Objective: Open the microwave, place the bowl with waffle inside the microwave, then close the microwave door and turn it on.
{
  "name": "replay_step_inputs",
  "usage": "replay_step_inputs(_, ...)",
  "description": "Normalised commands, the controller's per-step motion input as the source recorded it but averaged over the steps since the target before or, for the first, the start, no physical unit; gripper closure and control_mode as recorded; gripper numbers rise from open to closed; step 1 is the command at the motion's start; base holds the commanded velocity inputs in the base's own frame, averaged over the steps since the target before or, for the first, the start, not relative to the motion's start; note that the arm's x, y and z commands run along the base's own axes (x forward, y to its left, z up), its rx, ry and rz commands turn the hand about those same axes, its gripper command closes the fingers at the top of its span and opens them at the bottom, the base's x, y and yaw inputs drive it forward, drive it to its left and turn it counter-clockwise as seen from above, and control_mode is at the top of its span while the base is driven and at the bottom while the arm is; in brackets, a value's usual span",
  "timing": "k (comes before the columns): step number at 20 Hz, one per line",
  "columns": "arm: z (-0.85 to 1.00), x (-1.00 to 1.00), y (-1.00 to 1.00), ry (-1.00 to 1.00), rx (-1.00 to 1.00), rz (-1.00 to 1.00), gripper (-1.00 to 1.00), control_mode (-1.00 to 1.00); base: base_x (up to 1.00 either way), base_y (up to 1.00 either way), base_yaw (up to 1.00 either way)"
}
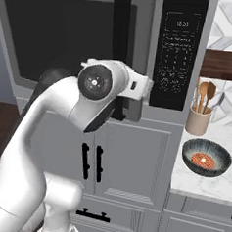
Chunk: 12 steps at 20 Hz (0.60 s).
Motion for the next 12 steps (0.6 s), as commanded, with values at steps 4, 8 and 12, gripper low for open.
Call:
replay_step_inputs(4,0.07,-1.0,0.16,0.0,-0.06,-0.25,1.0,-1.0,0.0,0.0,0.0)
replay_step_inputs(8,0.0,-1.0,0.13,0.0,-0.03,-0.26,1.0,-1.0,0.0,0.0,0.0)
replay_step_inputs(12,0.0,-1.0,0.19,-0.01,-0.05,-0.24,1.0,-1.0,0.0,0.0,0.0)
